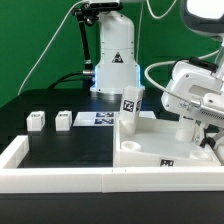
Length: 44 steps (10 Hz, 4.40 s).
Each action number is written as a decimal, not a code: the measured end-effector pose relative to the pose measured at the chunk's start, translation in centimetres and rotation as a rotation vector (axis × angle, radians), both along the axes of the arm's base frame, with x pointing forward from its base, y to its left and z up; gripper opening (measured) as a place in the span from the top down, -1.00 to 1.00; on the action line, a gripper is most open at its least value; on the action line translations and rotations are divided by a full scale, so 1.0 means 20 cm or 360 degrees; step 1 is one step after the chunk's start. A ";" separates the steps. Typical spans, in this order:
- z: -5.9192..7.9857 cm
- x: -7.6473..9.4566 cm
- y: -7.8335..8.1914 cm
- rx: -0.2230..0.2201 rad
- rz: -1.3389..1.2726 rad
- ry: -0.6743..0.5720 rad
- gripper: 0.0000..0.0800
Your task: Assemble square table
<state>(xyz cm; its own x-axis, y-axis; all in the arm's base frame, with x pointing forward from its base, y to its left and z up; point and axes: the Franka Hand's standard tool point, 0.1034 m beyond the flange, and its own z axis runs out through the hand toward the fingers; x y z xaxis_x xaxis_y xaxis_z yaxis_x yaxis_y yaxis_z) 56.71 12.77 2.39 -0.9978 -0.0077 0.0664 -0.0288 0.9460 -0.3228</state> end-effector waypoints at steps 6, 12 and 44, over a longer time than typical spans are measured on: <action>0.03 -0.01 -0.13 -0.0085 -0.0050 0.0033 -0.59; 0.25 0.04 -0.19 0.0028 -0.0210 -0.0222 -0.62; 0.47 -0.15 -1.02 -0.0090 -0.3911 -0.1203 -0.62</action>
Offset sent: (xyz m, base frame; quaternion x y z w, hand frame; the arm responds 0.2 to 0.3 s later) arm 0.0000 0.0000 0.0000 0.0000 0.0000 0.0000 1.0000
